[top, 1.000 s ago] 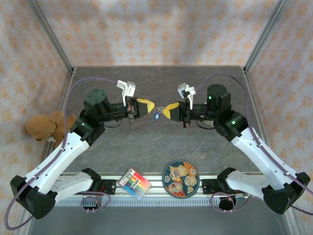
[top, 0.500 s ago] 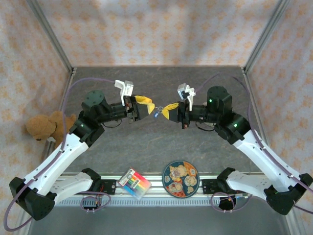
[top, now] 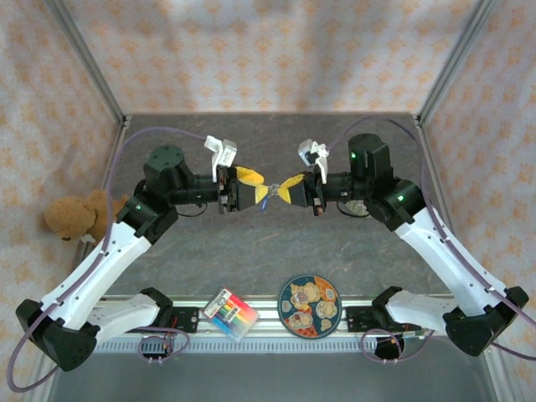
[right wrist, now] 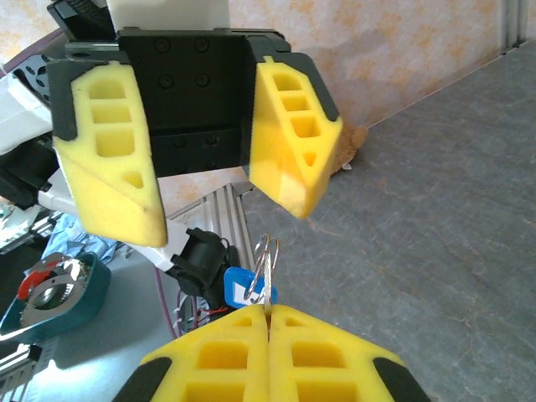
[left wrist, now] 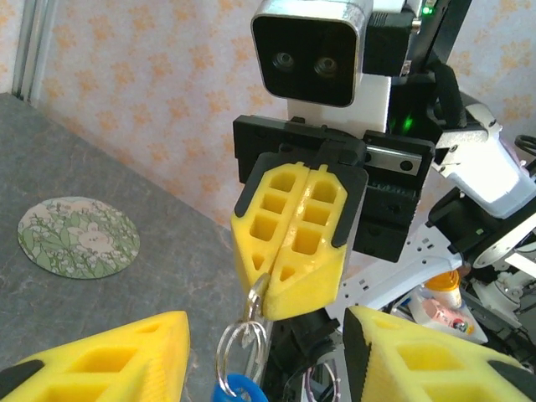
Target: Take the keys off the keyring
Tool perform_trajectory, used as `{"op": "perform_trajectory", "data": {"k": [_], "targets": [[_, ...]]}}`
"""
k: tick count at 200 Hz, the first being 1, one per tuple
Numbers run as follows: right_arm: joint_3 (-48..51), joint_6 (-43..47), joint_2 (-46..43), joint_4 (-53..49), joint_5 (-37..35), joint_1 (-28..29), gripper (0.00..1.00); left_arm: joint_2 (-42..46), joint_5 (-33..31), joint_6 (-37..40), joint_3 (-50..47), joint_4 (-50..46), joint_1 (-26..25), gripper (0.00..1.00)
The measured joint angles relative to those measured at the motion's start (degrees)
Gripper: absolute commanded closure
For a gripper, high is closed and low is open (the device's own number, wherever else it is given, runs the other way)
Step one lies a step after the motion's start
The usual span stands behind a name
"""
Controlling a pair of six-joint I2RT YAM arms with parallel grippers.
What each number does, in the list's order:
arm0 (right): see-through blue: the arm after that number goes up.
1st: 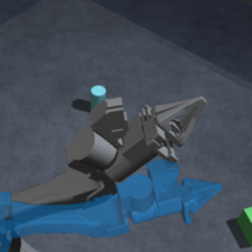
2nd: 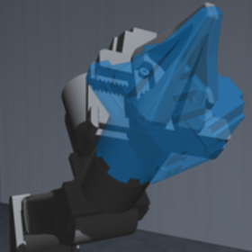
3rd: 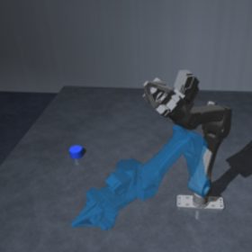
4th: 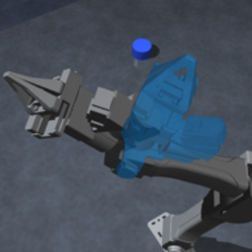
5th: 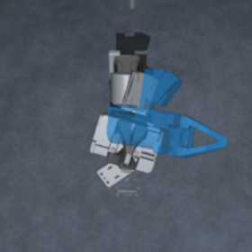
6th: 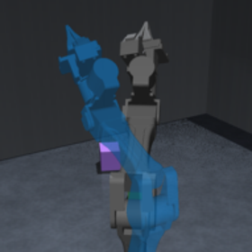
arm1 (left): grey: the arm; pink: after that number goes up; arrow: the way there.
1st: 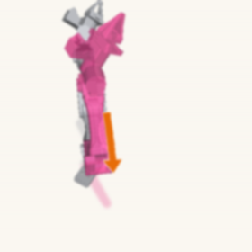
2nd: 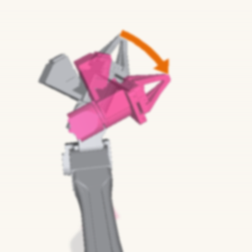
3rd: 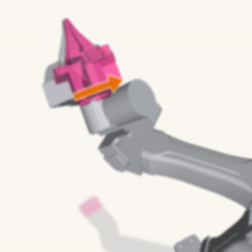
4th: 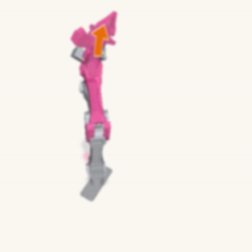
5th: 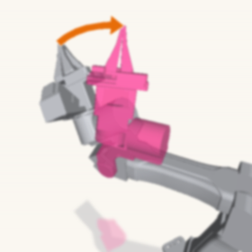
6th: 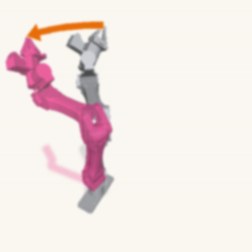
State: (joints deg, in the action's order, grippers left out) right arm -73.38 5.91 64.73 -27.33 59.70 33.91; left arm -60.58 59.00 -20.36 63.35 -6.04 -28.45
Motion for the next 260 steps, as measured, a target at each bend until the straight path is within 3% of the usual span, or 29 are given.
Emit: {"op": "perform_trajectory", "data": {"k": [46, 127, 191, 260], "targets": [[-1.5, 0.9, 0.7, -2.0, 2.2, 0.0, 1.00, -0.9, 0.9, 2.5, 1.0, -3.7, 0.0, 0.58], [-1.7, 1.5, 1.4, -2.9, 3.3, -0.2, 1.00, -1.2, 2.2, 4.1, 1.5, -5.3, -0.1, 1.00], [-1.5, 0.5, 0.8, -1.4, 2.7, -0.3, 1.00, -0.6, 1.5, 1.1, 0.4, -1.7, -0.1, 1.00], [10.7, -8.2, -7.8, 16.2, -5.6, 2.1, 1.00, 1.2, -3.1, -10.0, -6.8, 13.6, -0.4, 1.00]]}}
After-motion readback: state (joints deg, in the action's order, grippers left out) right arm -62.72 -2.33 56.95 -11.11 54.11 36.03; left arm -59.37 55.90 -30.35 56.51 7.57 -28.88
